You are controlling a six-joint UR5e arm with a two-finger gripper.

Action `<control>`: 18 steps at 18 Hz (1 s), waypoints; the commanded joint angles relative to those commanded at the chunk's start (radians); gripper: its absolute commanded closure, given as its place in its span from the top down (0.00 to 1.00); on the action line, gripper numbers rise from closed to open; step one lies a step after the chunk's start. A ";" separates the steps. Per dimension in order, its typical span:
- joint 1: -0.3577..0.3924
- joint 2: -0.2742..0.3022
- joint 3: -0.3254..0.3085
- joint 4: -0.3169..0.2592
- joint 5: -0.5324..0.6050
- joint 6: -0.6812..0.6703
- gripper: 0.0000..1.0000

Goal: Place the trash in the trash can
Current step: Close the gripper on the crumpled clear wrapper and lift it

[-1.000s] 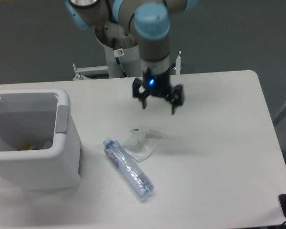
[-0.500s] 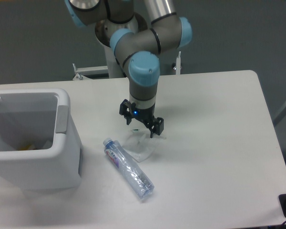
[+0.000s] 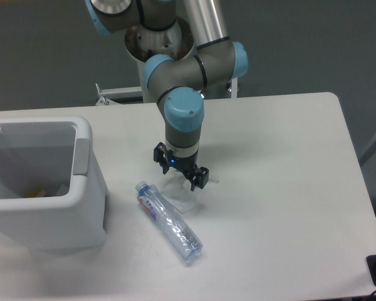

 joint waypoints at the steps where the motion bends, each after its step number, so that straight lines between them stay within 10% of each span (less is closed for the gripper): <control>1: 0.000 0.002 0.002 0.000 0.000 0.000 0.00; 14: 0.055 0.092 0.044 -0.017 -0.014 0.011 0.00; 18: 0.094 0.133 0.190 -0.003 -0.282 -0.280 0.00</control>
